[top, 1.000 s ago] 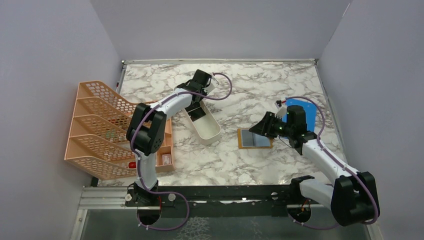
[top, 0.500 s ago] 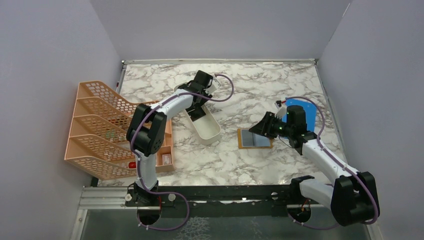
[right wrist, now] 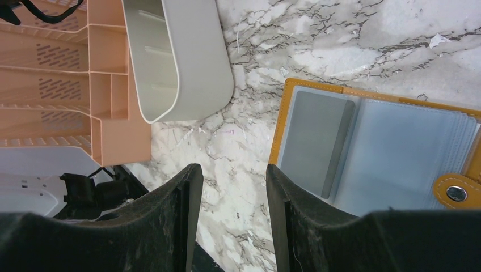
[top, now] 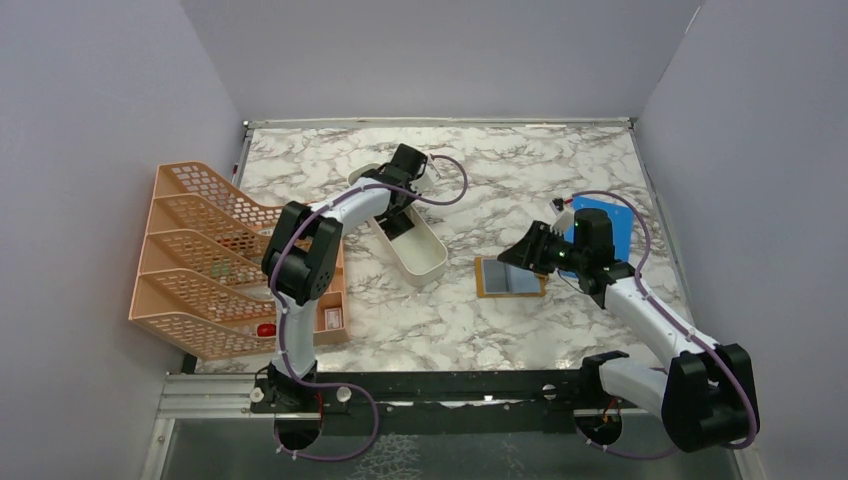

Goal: Put the credit cards into the card holder
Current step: Pick up the credit card from the storage box.

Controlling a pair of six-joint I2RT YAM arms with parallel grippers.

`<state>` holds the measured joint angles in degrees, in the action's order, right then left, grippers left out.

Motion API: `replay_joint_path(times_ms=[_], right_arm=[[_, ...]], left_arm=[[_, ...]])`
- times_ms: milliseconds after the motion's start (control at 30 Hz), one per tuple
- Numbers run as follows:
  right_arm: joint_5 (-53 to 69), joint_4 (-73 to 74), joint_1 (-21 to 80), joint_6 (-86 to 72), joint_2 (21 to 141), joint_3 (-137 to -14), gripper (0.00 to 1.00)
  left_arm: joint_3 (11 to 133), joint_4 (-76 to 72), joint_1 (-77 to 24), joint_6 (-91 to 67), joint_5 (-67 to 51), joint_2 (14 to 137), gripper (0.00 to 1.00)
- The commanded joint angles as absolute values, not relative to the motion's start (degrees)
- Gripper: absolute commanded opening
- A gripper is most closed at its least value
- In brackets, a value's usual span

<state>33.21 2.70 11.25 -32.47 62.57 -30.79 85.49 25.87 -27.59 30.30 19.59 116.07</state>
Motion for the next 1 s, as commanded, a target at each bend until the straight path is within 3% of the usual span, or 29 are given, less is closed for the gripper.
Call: replay_joint_path(times_ms=[0,133,367,533,767,967], right_arm=[[34.15,2.18,11.41,-32.04,62.35,-32.25,0.51],[34.68,1.64,11.35,-32.25,62.96,-32.20,0.51],[35.18,0.97,11.40,-32.43,63.46,-31.95,0.51],[35.39,0.86,11.36,-32.51,63.54,-31.93,0.51],[35.81,0.47,11.35,-32.76,64.04,-31.99,0.51],[37.03,-0.35,11.35,-33.39,64.52,-31.60,0.51]], left_arm=[[87.06,24.10,-27.62,32.07,21.68,117.04,0.38],[86.92,23.53,-27.67,32.39,21.27,116.11,0.27],[86.92,23.52,-27.69,32.70,20.87,115.21,0.20],[87.01,23.51,-27.70,32.94,20.53,114.29,0.10],[87.03,24.17,-27.71,32.94,20.03,112.45,0.08],[87.92,25.52,-27.77,32.92,19.55,111.91,0.00]])
